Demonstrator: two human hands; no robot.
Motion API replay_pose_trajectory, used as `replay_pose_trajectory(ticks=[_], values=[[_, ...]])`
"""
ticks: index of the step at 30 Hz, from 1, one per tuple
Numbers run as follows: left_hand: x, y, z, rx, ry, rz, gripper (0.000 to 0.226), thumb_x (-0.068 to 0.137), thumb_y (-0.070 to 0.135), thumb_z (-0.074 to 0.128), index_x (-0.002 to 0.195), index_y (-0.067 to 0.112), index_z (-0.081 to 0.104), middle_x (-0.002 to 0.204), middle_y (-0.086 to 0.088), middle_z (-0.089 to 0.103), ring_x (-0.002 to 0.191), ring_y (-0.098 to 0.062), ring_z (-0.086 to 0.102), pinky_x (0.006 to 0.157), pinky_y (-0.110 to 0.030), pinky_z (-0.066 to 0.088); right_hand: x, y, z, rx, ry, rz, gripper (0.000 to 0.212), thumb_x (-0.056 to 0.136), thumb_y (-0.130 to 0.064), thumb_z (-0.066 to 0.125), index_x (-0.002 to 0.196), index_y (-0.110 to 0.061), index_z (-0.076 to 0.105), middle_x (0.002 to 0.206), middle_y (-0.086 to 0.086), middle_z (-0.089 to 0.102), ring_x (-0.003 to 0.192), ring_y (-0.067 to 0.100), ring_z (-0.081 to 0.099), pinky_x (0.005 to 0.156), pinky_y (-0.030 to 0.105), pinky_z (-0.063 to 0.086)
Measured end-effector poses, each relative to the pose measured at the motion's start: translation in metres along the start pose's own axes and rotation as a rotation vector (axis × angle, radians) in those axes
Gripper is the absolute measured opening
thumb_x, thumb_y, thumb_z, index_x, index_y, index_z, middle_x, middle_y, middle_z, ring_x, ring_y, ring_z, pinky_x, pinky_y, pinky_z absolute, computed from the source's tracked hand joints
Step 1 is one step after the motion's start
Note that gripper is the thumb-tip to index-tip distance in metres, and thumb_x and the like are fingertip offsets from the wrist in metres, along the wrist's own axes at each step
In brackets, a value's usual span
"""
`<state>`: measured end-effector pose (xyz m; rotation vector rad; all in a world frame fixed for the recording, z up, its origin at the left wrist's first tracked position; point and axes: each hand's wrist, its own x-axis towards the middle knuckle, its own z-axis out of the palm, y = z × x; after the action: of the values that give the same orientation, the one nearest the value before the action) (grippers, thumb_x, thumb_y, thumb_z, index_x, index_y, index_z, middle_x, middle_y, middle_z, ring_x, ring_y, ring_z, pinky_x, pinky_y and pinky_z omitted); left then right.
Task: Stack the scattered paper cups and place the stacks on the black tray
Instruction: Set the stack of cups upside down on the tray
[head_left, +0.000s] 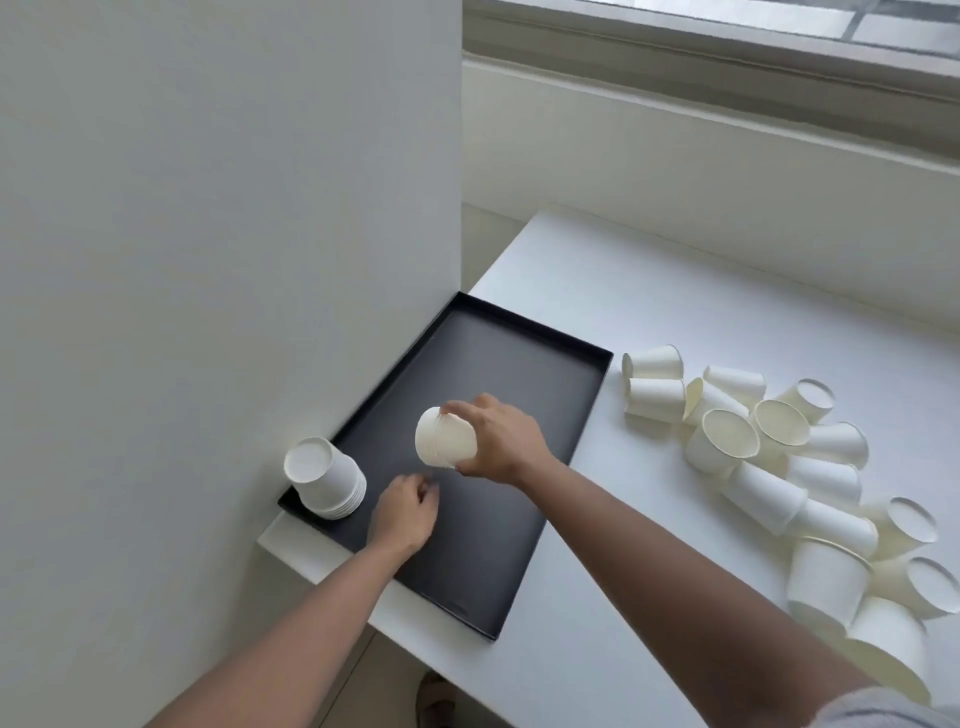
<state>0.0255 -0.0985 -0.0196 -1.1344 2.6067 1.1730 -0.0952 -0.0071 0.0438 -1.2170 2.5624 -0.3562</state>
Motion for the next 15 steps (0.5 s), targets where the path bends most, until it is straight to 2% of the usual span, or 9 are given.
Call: replay_pose_trajectory(ticks=[2,4,7,10,12,15], values=[[-0.005,-0.011,-0.005,0.273,0.002,0.097,0.037,0.092,0.026,0.046,0.127,0.015,0.054,0.123,-0.01,0.053,0.116,-0.029,0.051,0.091,-0.037,0.045,0.013,-0.017,-0.002,-0.196,-0.047,-0.121,0.065,0.073,-0.029,0.071,0.131,-0.033,0.041,0.12,0.007,0.05,0.101,0.031,0.056,0.068,0.034,0.043],[-0.01,-0.02,-0.009,0.449,0.014,0.167,0.042,0.09,0.025,0.045,0.131,0.015,0.049,0.126,-0.009,0.048,0.116,-0.027,0.049,0.092,-0.036,0.045,0.023,-0.034,-0.002,-0.38,-0.085,-0.22,0.059,0.077,-0.023,0.069,0.13,-0.028,0.044,0.12,0.009,0.047,0.099,0.031,0.056,0.065,0.034,0.04],[-0.014,-0.033,-0.013,0.527,-0.007,0.233,0.049,0.091,0.023,0.042,0.139,0.013,0.039,0.141,-0.008,0.037,0.127,-0.024,0.04,0.101,-0.033,0.039,0.035,-0.053,0.001,-0.566,-0.106,-0.311,0.046,0.083,-0.014,0.06,0.127,-0.023,0.048,0.121,0.01,0.043,0.098,0.029,0.053,0.063,0.034,0.036],[-0.014,-0.043,-0.014,0.565,-0.077,0.267,0.055,0.094,0.021,0.037,0.147,0.014,0.024,0.157,-0.004,0.015,0.141,-0.017,0.022,0.112,-0.029,0.027,0.046,-0.063,0.003,-0.685,-0.089,-0.387,0.038,0.089,-0.011,0.051,0.126,-0.021,0.049,0.121,0.01,0.044,0.102,0.027,0.05,0.067,0.033,0.036],[-0.013,-0.046,-0.014,0.604,-0.103,0.278,0.056,0.096,0.021,0.033,0.149,0.014,0.016,0.159,-0.003,0.008,0.144,-0.014,0.015,0.114,-0.027,0.021,0.054,-0.068,0.004,-0.715,-0.059,-0.457,0.033,0.091,-0.009,0.046,0.123,-0.017,0.048,0.117,0.009,0.05,0.104,0.026,0.049,0.069,0.032,0.035],[-0.01,-0.046,-0.014,0.652,-0.119,0.301,0.055,0.097,0.019,0.03,0.149,0.012,0.014,0.159,-0.007,0.007,0.145,-0.016,0.013,0.116,-0.027,0.016,0.063,-0.072,0.005,-0.66,-0.038,-0.524,0.03,0.093,-0.007,0.041,0.123,-0.011,0.043,0.118,0.009,0.053,0.108,0.026,0.049,0.076,0.032,0.04]])
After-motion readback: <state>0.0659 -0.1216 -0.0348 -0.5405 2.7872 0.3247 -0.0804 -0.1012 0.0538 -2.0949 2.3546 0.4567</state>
